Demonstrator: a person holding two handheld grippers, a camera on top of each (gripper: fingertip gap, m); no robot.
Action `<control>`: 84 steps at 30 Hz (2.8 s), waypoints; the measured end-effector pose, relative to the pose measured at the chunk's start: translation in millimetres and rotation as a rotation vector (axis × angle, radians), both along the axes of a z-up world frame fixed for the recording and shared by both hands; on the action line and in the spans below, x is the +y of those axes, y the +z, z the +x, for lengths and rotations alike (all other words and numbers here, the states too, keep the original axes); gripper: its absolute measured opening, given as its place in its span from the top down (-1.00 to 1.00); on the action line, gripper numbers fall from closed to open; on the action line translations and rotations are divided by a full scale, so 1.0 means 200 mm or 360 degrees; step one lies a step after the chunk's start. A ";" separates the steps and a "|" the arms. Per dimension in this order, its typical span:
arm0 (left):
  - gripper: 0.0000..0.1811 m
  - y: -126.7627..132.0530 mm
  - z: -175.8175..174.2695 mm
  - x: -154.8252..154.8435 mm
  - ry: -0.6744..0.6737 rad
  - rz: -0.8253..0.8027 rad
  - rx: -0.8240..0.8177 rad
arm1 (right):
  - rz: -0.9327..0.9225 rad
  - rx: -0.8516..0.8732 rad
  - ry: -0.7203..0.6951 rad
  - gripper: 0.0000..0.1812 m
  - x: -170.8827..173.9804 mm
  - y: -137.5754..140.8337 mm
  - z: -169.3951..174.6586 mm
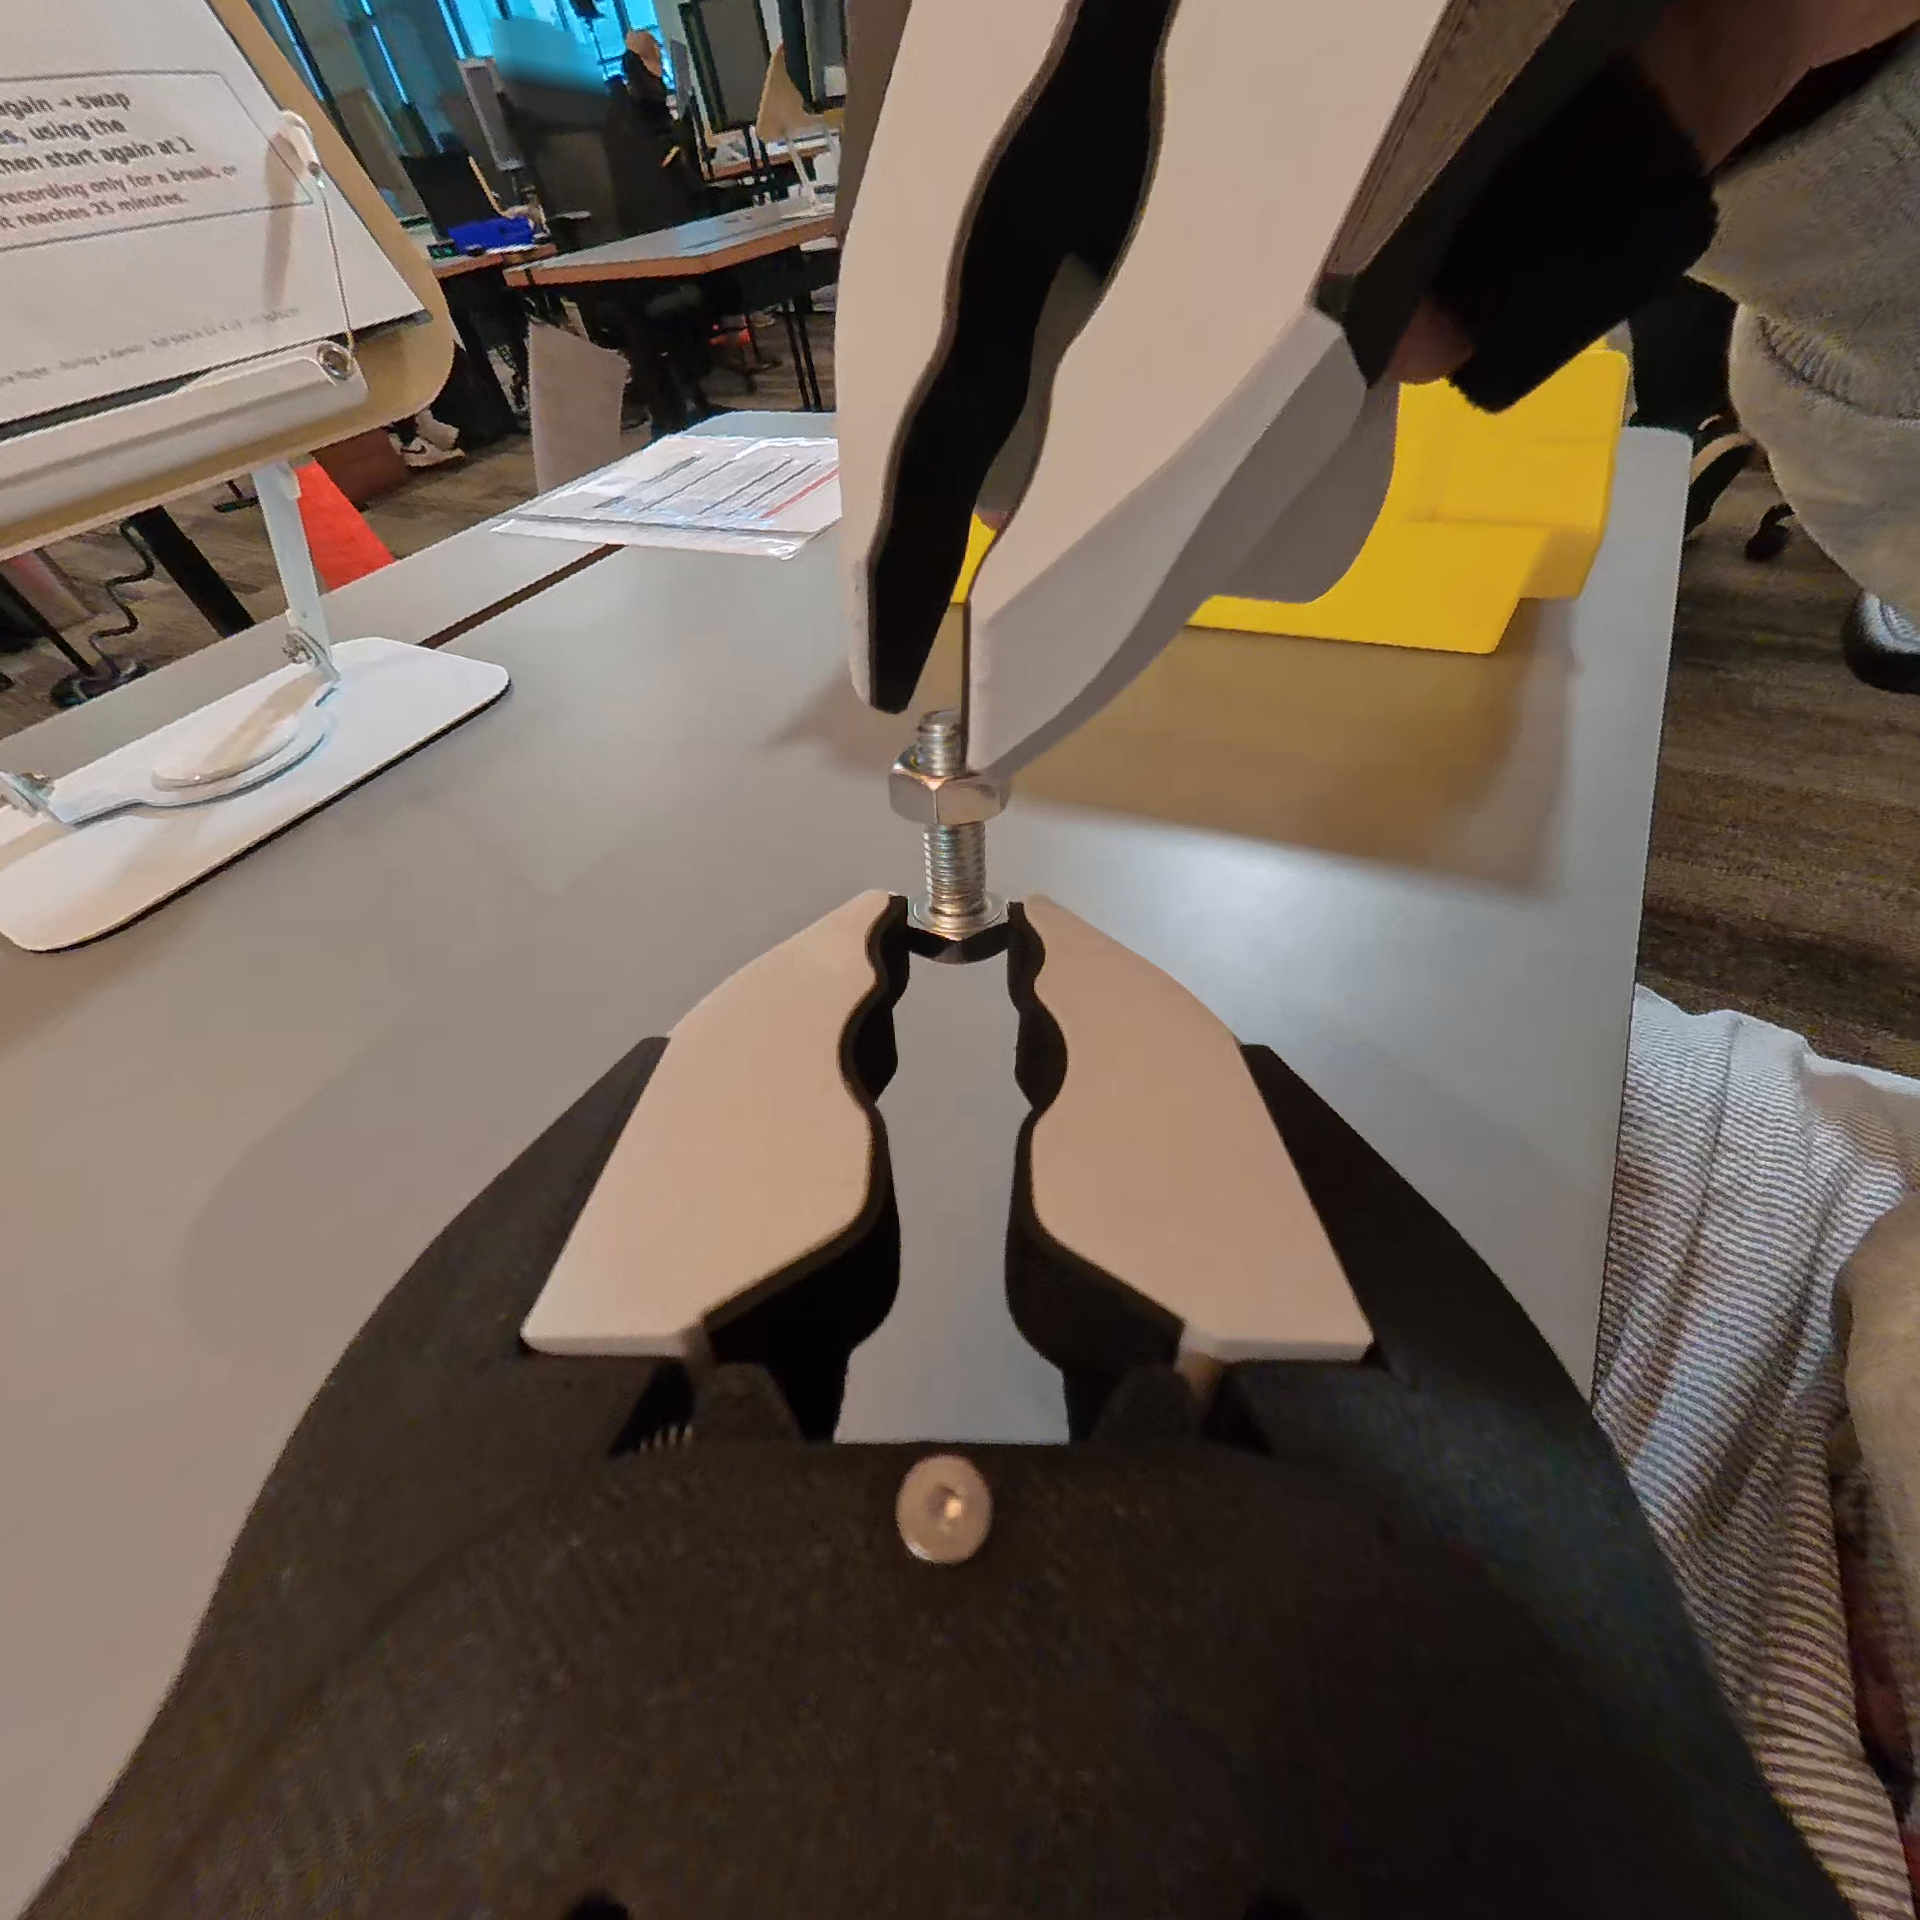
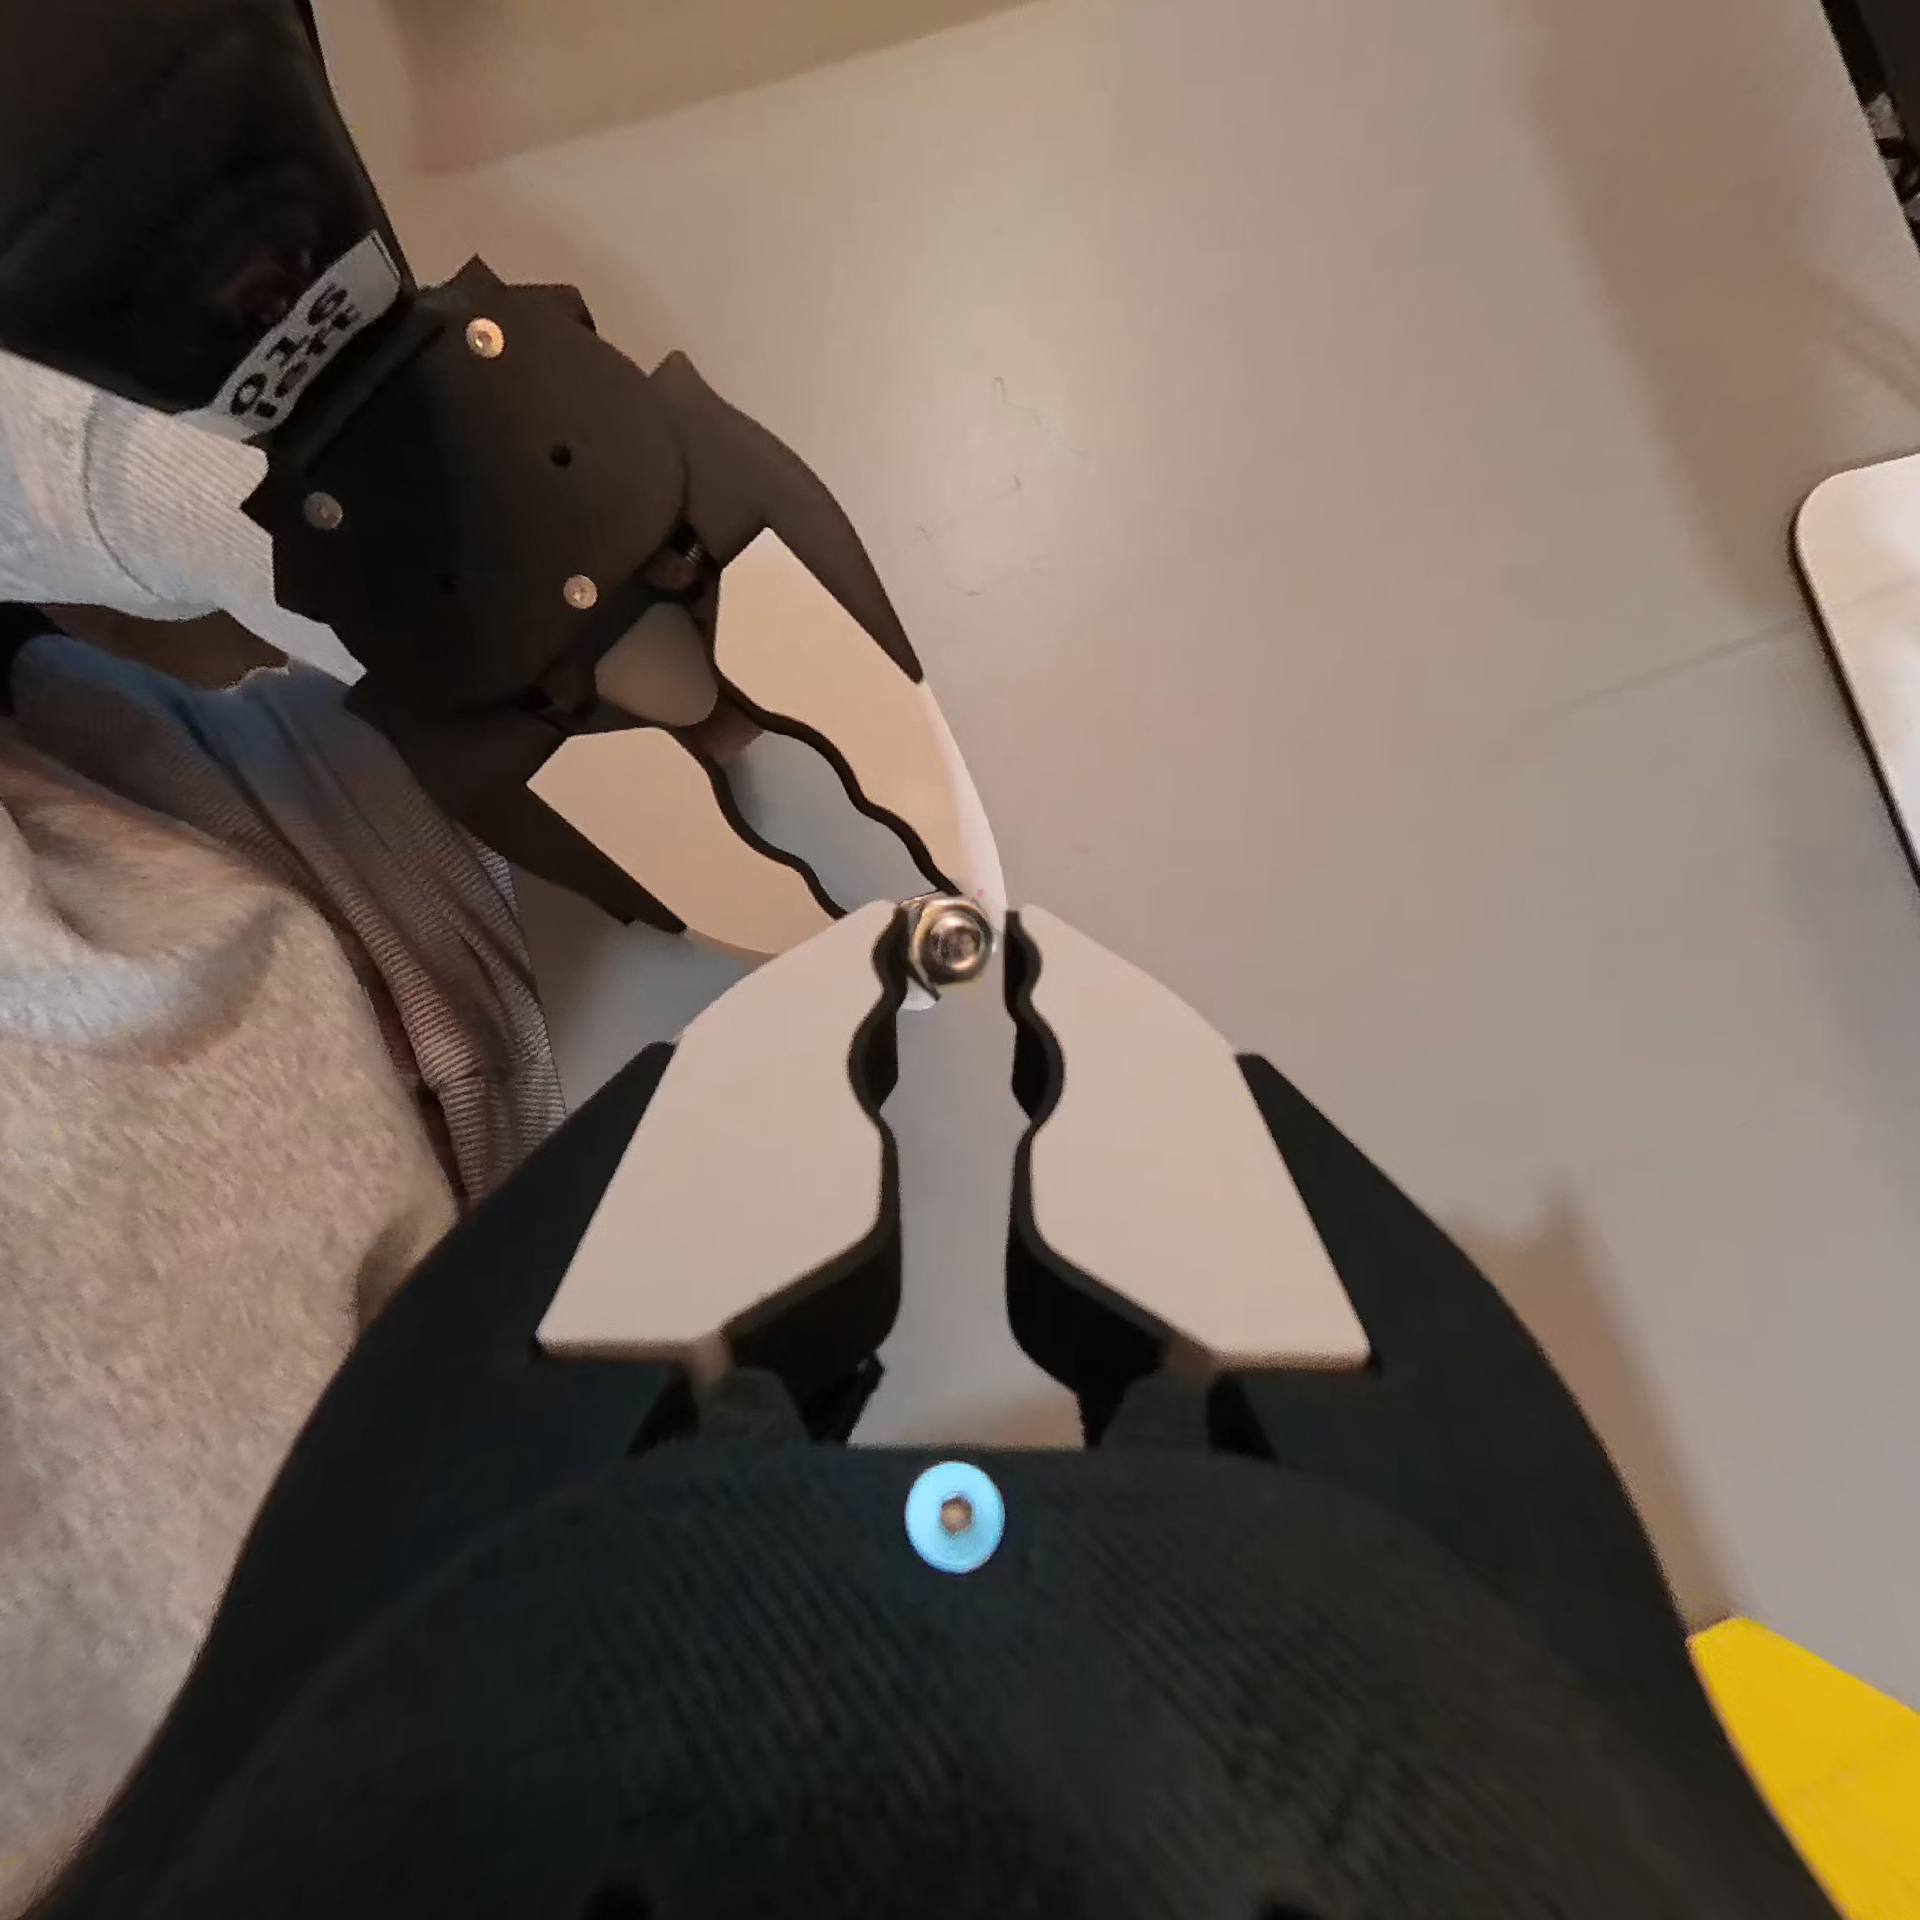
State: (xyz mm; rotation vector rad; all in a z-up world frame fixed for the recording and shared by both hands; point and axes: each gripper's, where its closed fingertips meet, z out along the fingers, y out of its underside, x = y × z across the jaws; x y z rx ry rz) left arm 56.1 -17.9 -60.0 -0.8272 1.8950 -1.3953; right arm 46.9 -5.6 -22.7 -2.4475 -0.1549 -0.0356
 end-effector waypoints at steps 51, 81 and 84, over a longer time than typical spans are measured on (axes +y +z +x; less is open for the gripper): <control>0.79 0.04 0.01 0.02 -0.0018 -0.0269 0.0089 | -0.0149 -0.0183 0.0058 0.81 -0.04 -0.06 -0.03; 0.79 0.05 -0.03 -0.04 -0.0082 -0.0261 0.0069 | -0.0090 -0.0216 0.0024 0.77 -0.01 -0.03 -0.02; 0.79 0.05 -0.03 -0.04 -0.0088 -0.0259 0.0070 | -0.0088 -0.0218 0.0031 0.76 -0.01 -0.03 -0.02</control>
